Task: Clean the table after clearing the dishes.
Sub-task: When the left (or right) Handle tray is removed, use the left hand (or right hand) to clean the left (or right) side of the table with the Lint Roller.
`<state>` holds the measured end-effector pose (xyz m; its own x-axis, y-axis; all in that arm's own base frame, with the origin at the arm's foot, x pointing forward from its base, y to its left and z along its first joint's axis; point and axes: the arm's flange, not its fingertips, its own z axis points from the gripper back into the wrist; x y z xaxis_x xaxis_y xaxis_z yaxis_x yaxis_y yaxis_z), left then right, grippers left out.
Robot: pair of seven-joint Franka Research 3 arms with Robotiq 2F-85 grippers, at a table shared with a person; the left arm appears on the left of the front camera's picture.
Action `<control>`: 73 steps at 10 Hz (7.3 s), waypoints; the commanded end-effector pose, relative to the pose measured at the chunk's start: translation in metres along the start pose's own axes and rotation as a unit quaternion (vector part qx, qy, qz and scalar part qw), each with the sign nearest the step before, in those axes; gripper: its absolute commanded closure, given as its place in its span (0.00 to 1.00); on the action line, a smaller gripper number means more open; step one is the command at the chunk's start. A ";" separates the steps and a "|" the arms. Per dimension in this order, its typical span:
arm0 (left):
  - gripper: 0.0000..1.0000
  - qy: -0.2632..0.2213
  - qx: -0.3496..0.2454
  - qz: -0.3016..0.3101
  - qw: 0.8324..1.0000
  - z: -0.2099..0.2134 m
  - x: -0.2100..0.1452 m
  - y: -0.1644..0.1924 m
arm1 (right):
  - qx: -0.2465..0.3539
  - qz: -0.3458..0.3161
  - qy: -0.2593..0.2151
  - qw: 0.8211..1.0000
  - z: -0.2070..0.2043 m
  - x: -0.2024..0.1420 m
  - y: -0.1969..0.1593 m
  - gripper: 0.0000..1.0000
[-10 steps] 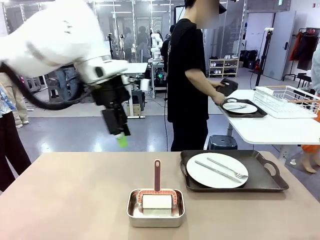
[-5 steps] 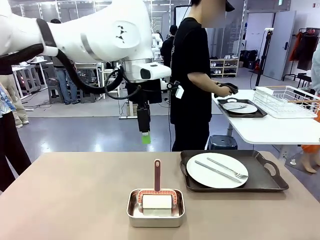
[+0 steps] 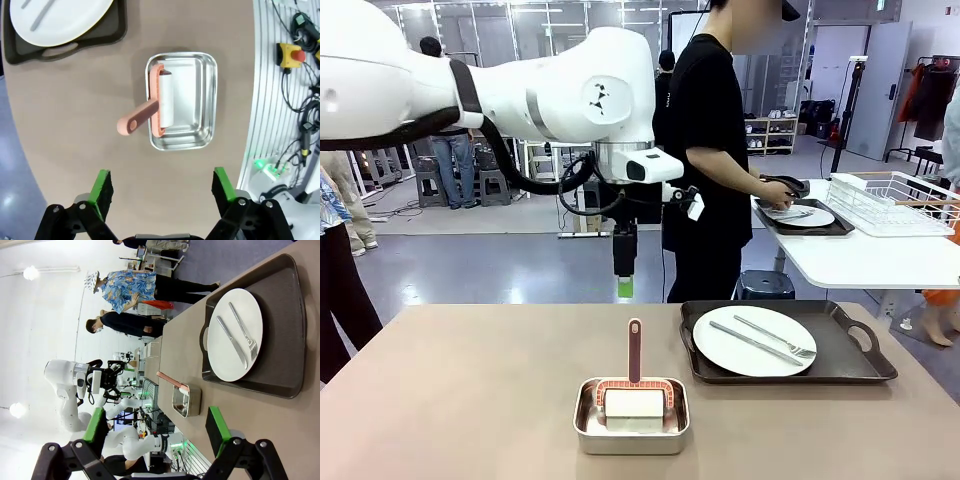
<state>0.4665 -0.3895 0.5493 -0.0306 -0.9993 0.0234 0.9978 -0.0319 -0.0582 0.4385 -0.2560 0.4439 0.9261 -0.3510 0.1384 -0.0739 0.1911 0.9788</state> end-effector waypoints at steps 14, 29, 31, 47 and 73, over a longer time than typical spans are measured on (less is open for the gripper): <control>0.00 0.018 -0.067 -0.009 0.998 -0.098 0.010 0.055 | 0.000 0.003 -0.001 1.000 0.000 -0.001 0.004 0.00; 0.53 -0.004 -0.113 -0.020 0.993 -0.147 0.008 0.051 | 0.000 0.003 -0.001 1.000 0.000 -0.001 0.004 0.00; 0.72 0.000 -0.122 -0.011 0.992 -0.147 0.008 0.053 | 0.000 0.003 -0.001 1.000 0.000 -0.001 0.004 0.00; 1.00 -0.041 -0.011 0.432 0.901 0.017 -0.108 -0.019 | 0.000 0.003 -0.001 1.000 0.000 -0.001 0.004 0.00; 0.79 -0.426 -0.315 0.493 0.690 -0.179 -0.370 0.087 | 0.000 0.003 -0.001 1.000 0.000 -0.001 0.004 0.00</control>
<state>0.5475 -0.0296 0.3600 0.9625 -0.1676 0.2133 0.2659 0.4263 -0.8646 0.4383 -0.2563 0.4438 0.9259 -0.3516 0.1384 -0.0737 0.1911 0.9788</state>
